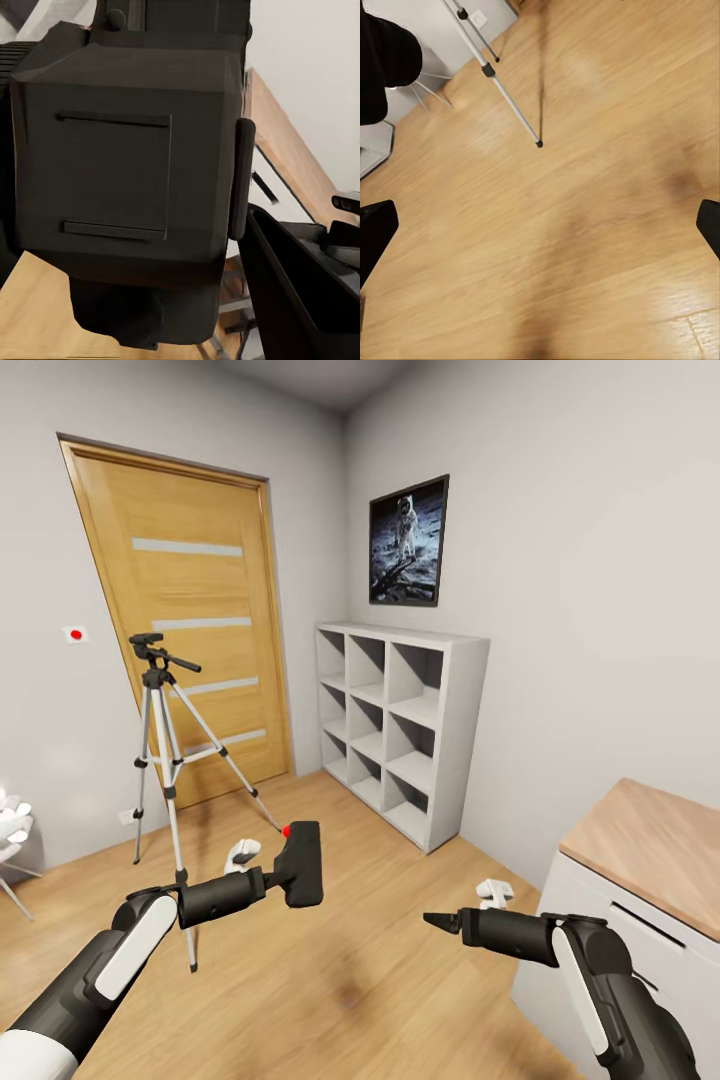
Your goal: Attach the digital camera to the camera tripod in the bedroom.
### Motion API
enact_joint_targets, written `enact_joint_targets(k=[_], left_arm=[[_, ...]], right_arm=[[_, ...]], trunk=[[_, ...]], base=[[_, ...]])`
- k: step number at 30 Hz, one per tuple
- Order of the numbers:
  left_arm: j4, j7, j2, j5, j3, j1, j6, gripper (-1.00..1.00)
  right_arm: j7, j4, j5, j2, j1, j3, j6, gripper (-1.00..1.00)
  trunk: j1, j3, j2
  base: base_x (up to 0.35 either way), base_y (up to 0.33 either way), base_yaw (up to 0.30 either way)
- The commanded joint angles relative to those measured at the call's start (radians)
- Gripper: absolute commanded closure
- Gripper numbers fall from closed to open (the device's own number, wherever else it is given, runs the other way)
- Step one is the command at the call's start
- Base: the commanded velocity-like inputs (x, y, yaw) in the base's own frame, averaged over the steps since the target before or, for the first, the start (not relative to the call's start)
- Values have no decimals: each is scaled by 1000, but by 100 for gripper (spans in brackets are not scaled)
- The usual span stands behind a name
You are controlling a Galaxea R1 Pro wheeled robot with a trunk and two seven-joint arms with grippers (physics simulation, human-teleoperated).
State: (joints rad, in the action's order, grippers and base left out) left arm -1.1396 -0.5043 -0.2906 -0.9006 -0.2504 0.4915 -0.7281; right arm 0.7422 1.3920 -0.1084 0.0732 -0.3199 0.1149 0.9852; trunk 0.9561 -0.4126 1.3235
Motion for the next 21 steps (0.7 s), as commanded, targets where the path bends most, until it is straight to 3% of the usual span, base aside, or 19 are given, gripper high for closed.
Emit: enact_joint_targets(k=[1,3,7,9,12,13,15,16,21], left_arm=[[30,10,0,-9,-1,1,-5,100],[69,36,0,-9,0,1,-5,100],[181,152,0,-7,0,1,-5,100],[248,244,1,-9,-1,1,-5,100],[330,332,2,-10,-3,1,2,100],[554,432,4,-9,-4,1,83,100],[632,445,7,-9,-5,1,128,100],[708,454,13,-8,-5,1,174,100],[882,464,43,-2,-6,1,271,100]], right_arm=[[-6,-8,-8,0,-1,1,7,-100],[-10,-21,-8,1,-1,0,6,-100],[-22,-105,-6,9,-1,0,-4,-100],[-26,-186,-5,25,-1,0,-25,-100],[-30,-279,1,44,-1,-2,-63,-100],[-50,-455,48,66,-1,-9,-168,-100],[-63,-507,77,68,-1,-10,-205,-100],[-78,-555,111,67,-1,-10,-241,-100],[-126,-685,193,64,-1,-9,-340,-100]], trunk=[[-4,2,-7],[-12,8,-21],[-27,21,-49],[-35,27,-63],[-46,37,-84],[-50,40,-91],[-58,46,-105],[-61,49,-112],[-81,65,-147]], base=[[0,0,0],[0,0,0],[0,0,0],[0,0,0],[0,0,0],[0,0,0],[0,0,0],[0,0,0],[0,0,0]])
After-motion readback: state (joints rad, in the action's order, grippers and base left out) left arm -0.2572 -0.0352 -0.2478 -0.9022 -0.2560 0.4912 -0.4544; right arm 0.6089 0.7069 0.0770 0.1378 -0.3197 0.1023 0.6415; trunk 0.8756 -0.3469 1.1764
